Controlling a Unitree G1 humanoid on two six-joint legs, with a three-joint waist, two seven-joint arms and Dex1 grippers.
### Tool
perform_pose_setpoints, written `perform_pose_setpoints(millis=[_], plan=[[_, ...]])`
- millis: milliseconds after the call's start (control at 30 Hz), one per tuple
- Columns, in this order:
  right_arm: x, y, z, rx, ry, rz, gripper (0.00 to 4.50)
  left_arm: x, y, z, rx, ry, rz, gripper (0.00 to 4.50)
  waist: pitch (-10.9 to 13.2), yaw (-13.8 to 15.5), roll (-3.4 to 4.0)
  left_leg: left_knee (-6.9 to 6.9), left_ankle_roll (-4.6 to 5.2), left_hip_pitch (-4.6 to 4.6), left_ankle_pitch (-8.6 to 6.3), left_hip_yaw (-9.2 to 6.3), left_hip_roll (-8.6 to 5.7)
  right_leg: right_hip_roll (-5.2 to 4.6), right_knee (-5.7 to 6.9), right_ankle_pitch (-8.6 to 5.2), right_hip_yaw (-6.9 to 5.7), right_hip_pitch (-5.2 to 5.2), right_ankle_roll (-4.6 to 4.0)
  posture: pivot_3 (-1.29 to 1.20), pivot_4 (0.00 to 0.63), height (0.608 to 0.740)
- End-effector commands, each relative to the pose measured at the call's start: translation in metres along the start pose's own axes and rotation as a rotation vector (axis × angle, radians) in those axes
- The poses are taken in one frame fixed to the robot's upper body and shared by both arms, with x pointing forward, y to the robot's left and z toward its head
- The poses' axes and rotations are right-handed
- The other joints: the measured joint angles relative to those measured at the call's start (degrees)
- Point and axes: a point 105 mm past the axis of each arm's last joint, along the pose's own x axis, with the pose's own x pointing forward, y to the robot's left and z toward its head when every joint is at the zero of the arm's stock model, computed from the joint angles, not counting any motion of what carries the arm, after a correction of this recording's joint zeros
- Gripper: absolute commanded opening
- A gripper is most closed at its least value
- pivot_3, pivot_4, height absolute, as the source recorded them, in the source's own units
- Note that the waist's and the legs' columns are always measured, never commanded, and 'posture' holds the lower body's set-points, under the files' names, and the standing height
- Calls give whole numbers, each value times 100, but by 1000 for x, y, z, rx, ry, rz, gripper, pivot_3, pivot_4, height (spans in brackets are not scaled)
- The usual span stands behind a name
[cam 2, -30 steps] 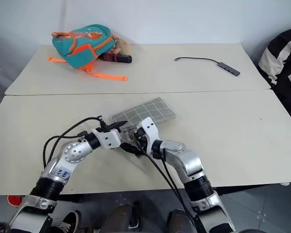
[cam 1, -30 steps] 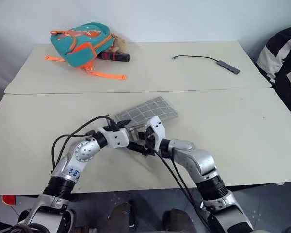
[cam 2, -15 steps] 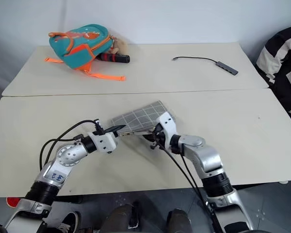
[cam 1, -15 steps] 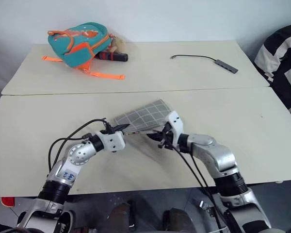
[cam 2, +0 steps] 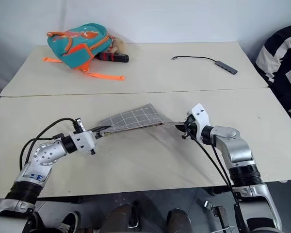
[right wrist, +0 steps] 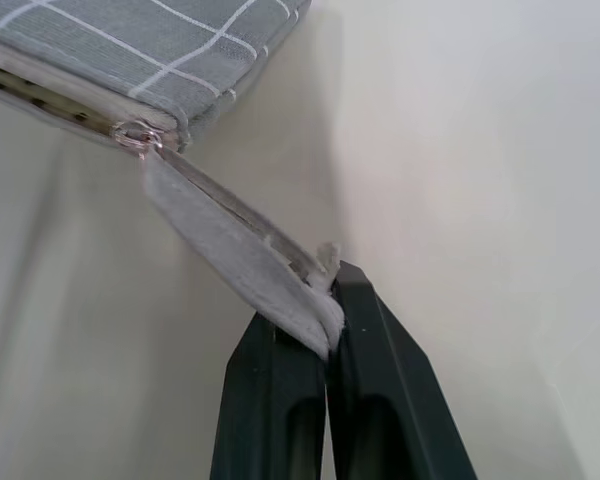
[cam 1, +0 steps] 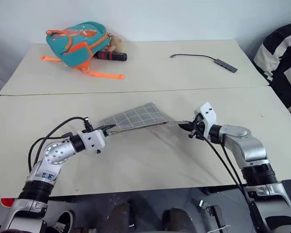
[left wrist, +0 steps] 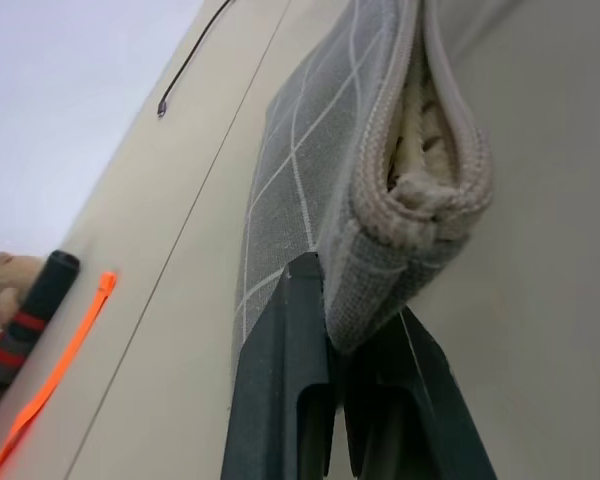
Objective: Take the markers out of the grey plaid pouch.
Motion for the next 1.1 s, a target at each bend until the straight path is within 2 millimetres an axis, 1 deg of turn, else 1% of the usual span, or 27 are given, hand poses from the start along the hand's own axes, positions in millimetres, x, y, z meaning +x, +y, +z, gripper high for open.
perform_pose_setpoints(millis=[33, 100, 133, 167, 233, 333, 400, 433, 467, 500, 533, 567, 633, 667, 700, 767, 833, 900, 967, 1000, 1033, 1100], plan=[[-3, 16, 18, -22, -86, 74, 1101, -1, 9, 10, -111, -61, 66, 0, 1, -21, -1, 0, 0, -1, 0, 0, 0, 0, 0, 0, 0, 1, 0, 0, 150, 740], [-6, 27, 17, -28, -81, 130, 1735, 1, 11, 11, -144, -69, 84, 0, 2, -42, -3, 1, 0, -2, 1, -3, 1, 1, 0, 0, -3, 1, 0, 0, 150, 740], [-13, 36, 14, -2, -56, 203, 2038, 2, 12, 12, -154, -71, 85, 0, 3, -39, -4, 1, 0, -3, 1, -3, 1, 1, 0, 0, -3, 2, 0, 0, 150, 740], [-20, 43, 10, -14, -30, 256, 2366, 3, 11, 13, -160, -74, 79, 0, 4, -31, -6, 2, 1, -3, 1, -4, 0, 1, 0, 0, -6, 4, 0, 0, 150, 740], [-33, 44, 6, -24, 4, 299, 2366, 4, 10, 15, -162, -74, 71, 0, 4, 3, -7, 4, 6, -8, -1, -7, -3, 0, -4, 2, -7, 5, 3, 0, 150, 740], [-46, 32, 12, -82, 8, 263, 2366, 5, 7, 15, -148, -68, 61, 0, 7, 19, -10, 10, 13, -9, -6, -5, -5, -2, -22, 5, -6, 10, 10, 0, 150, 740], [-50, 29, 28, -113, -52, 249, 2366, 6, 7, 14, -148, -68, 64, 0, 7, 15, -10, 10, 10, -9, -7, -4, -2, -2, -33, 6, -5, 12, 10, 0, 150, 740], [-50, 32, 38, -148, -94, 253, 2366, 6, 7, 14, -149, -68, 64, 0, 7, 12, -10, 10, 8, -9, -7, -4, -1, -1, -35, 6, -5, 11, 10, 0, 150, 740], [-45, 39, 49, -152, -145, 264, 2187, 8, 6, 14, -146, -69, 60, 0, 7, 7, -10, 9, 7, -9, -6, -4, 0, -1, -35, 6, -5, 10, 10, 0, 150, 740], [-40, 50, 56, -161, -176, 293, 1983, 9, 5, 15, -142, -70, 56, 0, 8, -6, -11, 8, 6, -9, -6, -4, 1, 0, -35, 6, -6, 9, 10, 0, 150, 740], [-34, 63, 59, -188, -194, 327, 1794, 11, 4, 15, -136, -72, 50, 0, 7, -23, -11, 7, 4, -9, -5, -4, 5, 2, -35, 6, -7, 9, 10, 0, 150, 740], [-28, 74, 60, -207, -203, 345, 1514, 13, 4, 17, -131, -77, 45, 0, 7, -31, -11, 5, 2, -9, -3, -4, 5, 3, -35, 6, -7, 8, 10, 0, 150, 740], [-14, 96, 59, -252, -217, 374, 819, 17, 1, 19, -126, -82, 37, 0, 7, -36, -11, 2, 1, -9, -3, -7, 6, 4, -34, 6, -11, 8, 10, 0, 150, 740], [-8, 101, 61, -255, -236, 369, 424, 19, -1, 19, -131, -84, 30, 0, 8, -39, -11, 2, 1, -10, -4, -8, 5, 4, -34, 6, -12, 9, 10, 0, 150, 740], [-3, 101, 63, -254, -256, 349, 99, 21, -2, 20, -132, -85, 26, 0, 8, -41, -12, 2, 2, -12, -4, -6, 2, 3, -33, 6, -11, 6, 10, 0, 150, 740], [7, 94, 74, -267, -314, 265, 40, 24, -8, 23, -114, -89, 4, 0, 9, -29, -13, 4, 5, -16, -3, -7, -5, 5, -30, 6, -13, 6, 11, 0, 150, 740], [12, 92, 78, -275, -329, 231, 40, 25, -9, 25, -112, -93, 4, 0, 9, -27, -13, 7, 13, -18, 1, -5, -12, 14, -25, 9, -13, 5, 16, 0, 150, 740], [16, 94, 75, -307, -317, 227, 40, 25, -9, 26, -118, -98, 12, 0, 9, -10, -13, 9, 16, -19, 3, -6, -13, 15, -20, 12, -12, 5, 21, 0, 150, 740], [19, 95, 71, -299, -305, 225, 40, 28, -9, 29, -125, -106, 20, 0, 9, -1, -13, 9, 16, -19, 3, -7, -13, 14, -24, 12, -10, 5, 21, 0, 150, 740], [22, 95, 63, -350, -269, 222, 40, 31, -10, 32, -139, -118, 31, 0, 9, -2, -13, 9, 16, -19, 3, -7, -12, 12, -24, 12, -10, 4, 21, 0, 150, 740], [24, 96, 59, -369, -254, 220, 40, 33, -11, 34, -144, -124, 34, 0, 9, -2, -13, 9, 16, -19, 3, -7, -12, 12, -23, 12, -9, 3, 21, 0, 150, 740], [24, 95, 61, -340, -274, 207, 40, 35, -13, 36, -139, -128, 29, 0, 9, 2, -13, 9, 16, -19, 3, -6, -12, 12, -18, 12, -10, 3, 21, 0, 150, 740]])
